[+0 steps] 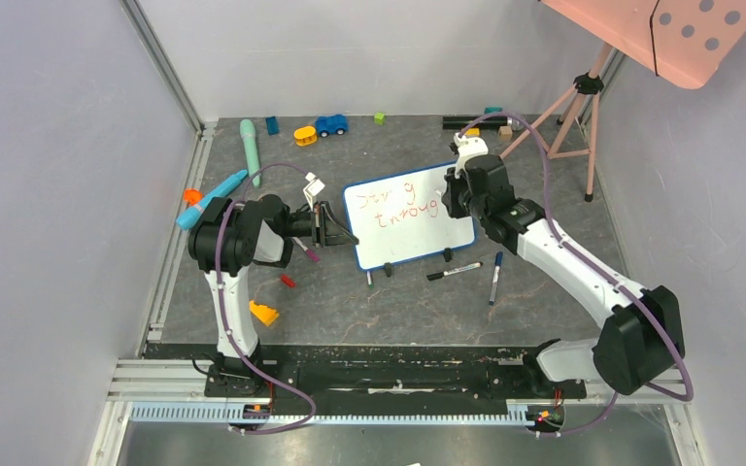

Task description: Write a sentence on the whiteboard

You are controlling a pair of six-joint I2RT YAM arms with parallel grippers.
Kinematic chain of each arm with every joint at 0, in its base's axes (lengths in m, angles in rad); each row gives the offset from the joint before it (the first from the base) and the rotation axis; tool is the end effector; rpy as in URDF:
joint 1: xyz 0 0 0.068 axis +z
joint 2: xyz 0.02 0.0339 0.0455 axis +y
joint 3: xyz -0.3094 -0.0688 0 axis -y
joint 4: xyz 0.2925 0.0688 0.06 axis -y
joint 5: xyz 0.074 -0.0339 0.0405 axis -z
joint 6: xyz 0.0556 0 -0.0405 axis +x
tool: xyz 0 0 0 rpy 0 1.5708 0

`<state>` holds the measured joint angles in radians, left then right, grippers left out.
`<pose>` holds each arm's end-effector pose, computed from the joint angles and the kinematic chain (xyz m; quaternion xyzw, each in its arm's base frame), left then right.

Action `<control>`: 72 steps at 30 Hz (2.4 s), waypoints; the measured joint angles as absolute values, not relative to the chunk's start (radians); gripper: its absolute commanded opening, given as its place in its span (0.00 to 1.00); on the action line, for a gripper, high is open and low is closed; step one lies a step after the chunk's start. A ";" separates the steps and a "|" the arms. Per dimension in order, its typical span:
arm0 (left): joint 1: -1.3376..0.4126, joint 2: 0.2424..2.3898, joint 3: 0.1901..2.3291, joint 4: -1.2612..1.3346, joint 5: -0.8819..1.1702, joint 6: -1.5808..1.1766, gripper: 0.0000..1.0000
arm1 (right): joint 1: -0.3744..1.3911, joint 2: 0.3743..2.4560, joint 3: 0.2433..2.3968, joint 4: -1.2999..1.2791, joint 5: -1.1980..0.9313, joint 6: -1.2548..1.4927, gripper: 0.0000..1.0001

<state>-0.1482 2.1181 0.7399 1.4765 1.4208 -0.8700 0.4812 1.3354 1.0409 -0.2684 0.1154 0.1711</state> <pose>0.3655 -0.1102 0.1102 0.2723 0.6469 -0.6562 0.2771 0.3172 0.1584 0.3179 -0.1075 0.8680 0.1066 0.4728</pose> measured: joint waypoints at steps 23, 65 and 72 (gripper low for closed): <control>-0.148 2.118 0.740 1.477 1.420 -0.870 0.02 | 0.479 1.354 0.979 -0.244 0.123 0.173 0.00; -0.150 2.118 0.740 1.477 1.417 -0.870 0.02 | 0.464 1.342 0.948 -0.253 0.113 0.181 0.00; -0.150 2.118 0.740 1.477 1.418 -0.870 0.02 | 0.464 1.332 0.927 -0.253 0.112 0.183 0.00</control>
<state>-0.1501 2.1181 0.7399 1.4765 1.4178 -0.8700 0.4637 1.3315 0.9272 -0.2535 0.1123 0.1833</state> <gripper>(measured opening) 0.050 0.115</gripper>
